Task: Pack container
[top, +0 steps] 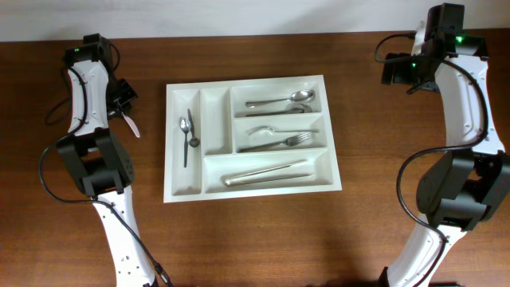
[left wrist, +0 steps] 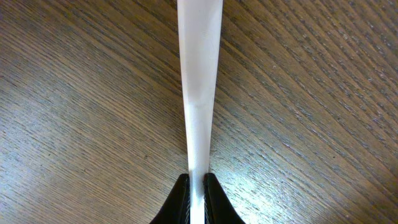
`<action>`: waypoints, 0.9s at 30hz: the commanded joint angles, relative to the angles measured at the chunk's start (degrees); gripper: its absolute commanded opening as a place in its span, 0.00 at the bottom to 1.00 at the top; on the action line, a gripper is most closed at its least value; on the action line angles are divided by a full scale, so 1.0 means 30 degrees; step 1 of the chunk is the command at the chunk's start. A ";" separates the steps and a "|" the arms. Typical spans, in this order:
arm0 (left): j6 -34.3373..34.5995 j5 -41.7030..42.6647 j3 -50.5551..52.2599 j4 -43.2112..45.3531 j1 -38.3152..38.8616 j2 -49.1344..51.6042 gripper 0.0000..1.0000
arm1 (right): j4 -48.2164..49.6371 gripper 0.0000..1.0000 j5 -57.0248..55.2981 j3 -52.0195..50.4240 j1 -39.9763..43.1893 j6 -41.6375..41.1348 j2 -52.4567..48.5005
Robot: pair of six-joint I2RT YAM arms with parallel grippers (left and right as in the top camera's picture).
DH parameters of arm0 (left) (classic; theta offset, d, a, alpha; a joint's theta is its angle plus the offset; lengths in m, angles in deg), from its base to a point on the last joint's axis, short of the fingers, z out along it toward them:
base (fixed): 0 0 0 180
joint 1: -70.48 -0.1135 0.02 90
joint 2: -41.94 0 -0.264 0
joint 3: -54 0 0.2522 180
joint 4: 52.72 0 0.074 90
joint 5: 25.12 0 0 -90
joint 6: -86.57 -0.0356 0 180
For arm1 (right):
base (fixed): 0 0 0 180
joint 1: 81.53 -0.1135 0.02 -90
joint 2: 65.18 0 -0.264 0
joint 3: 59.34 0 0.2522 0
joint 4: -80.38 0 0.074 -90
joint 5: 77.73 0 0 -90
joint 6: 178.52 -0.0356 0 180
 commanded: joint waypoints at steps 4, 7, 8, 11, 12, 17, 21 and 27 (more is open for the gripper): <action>-0.0248 0.0321 0.0925 0.0590 -0.0007 0.2696 0.02 | -0.0007 0.99 -0.0029 -0.0036 0.0036 -0.0153 0.0328; -0.0255 0.0386 0.0925 0.0619 -0.0015 0.2696 0.04 | -0.0007 0.99 -0.0029 -0.0036 0.0036 -0.0153 0.0328; -0.0255 0.0386 0.0925 0.0619 -0.0015 0.2696 0.06 | -0.0007 0.99 -0.0029 -0.0029 0.0036 -0.0153 0.0328; -0.0248 0.0386 0.0925 0.0641 -0.0007 0.2696 0.09 | -0.0007 0.99 -0.0029 -0.0036 0.0036 -0.0153 0.0328; -0.0255 0.0386 0.0925 0.0641 -0.0015 0.2696 0.09 | -0.0007 0.99 -0.0029 -0.0029 0.0036 -0.0153 0.0328; -0.0248 0.0386 0.0925 0.0801 -0.0007 0.2696 0.10 | -0.0007 0.99 -0.0029 -0.0036 0.0036 -0.0153 0.0328; -0.0248 0.0386 0.0925 0.1013 -0.0007 0.2703 0.09 | -0.0007 0.99 -0.0029 -0.0029 0.0036 -0.0153 0.0328; -0.0248 0.0386 0.0933 0.1290 0.0233 0.2871 0.09 | -0.0007 0.99 -0.0029 -0.0029 0.0036 -0.0153 0.0328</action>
